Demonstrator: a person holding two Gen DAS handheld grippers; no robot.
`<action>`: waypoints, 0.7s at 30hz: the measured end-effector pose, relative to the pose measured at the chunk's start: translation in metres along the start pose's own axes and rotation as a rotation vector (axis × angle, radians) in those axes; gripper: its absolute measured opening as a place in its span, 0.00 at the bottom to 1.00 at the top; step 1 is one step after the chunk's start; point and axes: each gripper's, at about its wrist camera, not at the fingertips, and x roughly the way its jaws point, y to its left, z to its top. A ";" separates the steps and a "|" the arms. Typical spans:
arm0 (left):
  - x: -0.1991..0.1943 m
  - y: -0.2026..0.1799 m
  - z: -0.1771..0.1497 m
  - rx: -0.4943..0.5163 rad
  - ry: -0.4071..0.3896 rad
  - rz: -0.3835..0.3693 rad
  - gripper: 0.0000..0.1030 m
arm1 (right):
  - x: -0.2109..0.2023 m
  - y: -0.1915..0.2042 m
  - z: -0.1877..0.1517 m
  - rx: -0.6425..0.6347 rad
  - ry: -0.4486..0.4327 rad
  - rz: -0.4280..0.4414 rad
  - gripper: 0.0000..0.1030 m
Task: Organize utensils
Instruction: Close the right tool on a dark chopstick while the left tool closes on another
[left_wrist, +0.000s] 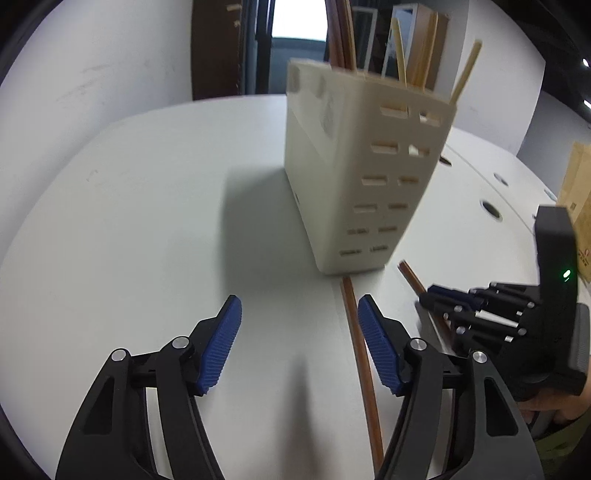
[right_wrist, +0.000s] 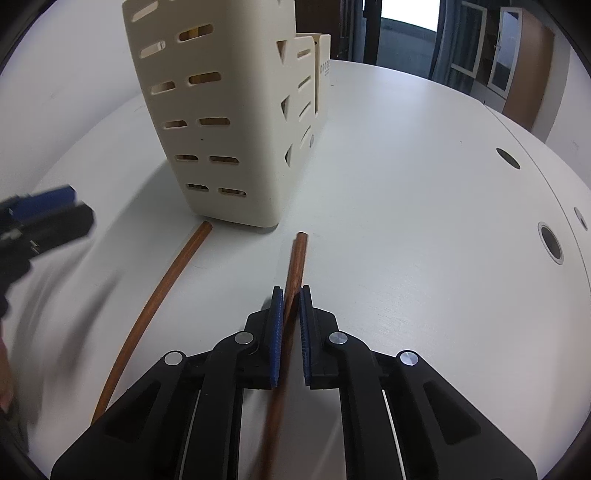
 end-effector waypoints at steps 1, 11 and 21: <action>0.004 -0.004 -0.002 0.012 0.013 0.000 0.60 | 0.001 -0.001 0.001 0.004 0.002 0.006 0.08; 0.031 -0.035 -0.011 0.113 0.111 0.007 0.55 | 0.006 -0.014 0.013 0.037 0.019 0.042 0.08; 0.049 -0.051 -0.011 0.169 0.159 0.019 0.26 | 0.008 -0.019 0.017 0.047 0.019 0.047 0.08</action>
